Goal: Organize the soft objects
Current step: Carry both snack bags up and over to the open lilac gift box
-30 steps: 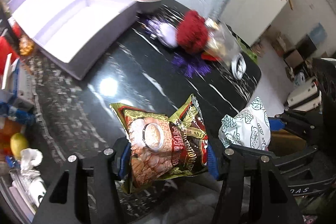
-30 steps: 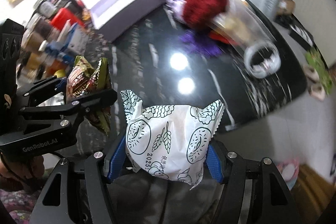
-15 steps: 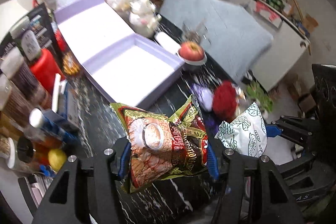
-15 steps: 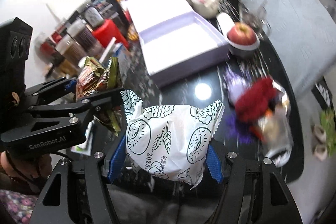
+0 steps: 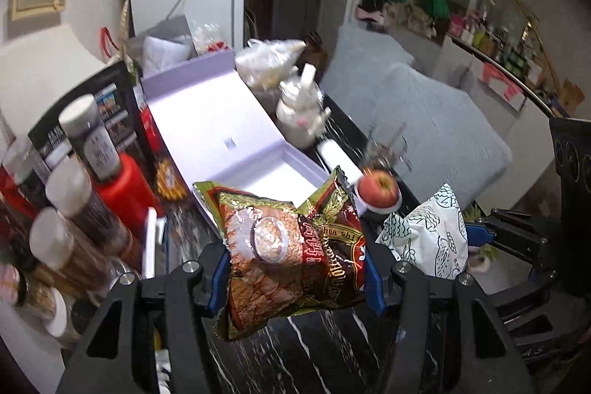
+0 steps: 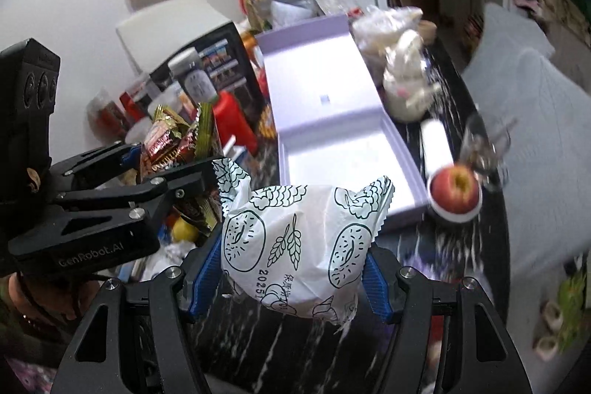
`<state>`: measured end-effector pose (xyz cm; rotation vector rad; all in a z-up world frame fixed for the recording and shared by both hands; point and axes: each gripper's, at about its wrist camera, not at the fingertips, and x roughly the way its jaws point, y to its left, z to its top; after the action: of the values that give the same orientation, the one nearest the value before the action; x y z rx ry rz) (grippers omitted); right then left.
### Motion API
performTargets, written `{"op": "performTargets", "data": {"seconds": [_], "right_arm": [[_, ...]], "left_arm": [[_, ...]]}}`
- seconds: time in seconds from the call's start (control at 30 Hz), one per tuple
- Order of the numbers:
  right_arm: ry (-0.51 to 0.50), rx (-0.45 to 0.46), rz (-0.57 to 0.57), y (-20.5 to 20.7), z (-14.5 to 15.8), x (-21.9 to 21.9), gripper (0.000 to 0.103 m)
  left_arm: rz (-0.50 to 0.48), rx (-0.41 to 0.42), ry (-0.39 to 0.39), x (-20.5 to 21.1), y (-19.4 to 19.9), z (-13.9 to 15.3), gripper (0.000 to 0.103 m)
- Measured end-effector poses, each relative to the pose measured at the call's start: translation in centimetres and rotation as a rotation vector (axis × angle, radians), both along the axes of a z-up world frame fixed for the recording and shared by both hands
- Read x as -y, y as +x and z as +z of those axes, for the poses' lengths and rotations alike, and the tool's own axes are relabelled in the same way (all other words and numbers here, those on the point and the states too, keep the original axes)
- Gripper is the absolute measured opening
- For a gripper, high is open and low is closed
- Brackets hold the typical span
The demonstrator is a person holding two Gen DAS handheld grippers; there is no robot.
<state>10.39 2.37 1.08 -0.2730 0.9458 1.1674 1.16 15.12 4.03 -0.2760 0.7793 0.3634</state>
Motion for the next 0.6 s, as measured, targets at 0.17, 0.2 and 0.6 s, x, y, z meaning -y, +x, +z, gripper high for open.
{"op": "performTargets", "data": {"seconds": [0.17, 0.2, 0.6], "right_arm": [[0.024, 0.025, 0.028, 2.2, 1.2, -2.6, 0.066], [0.026, 0.030, 0.032, 2.8, 1.3, -3.3, 0.066], [0.005, 0.037, 0.050, 9.8, -0.7, -10.0, 0.066]], "left_arm": [[0.035, 0.023, 0.006, -2.6, 2.1, 0.7, 0.057], [0.041, 0.023, 0.007, -3.1, 2.6, 0.7, 0.057], [0.080, -0.044, -0.002, -9.9, 10.1, -2.3, 0.057]]}}
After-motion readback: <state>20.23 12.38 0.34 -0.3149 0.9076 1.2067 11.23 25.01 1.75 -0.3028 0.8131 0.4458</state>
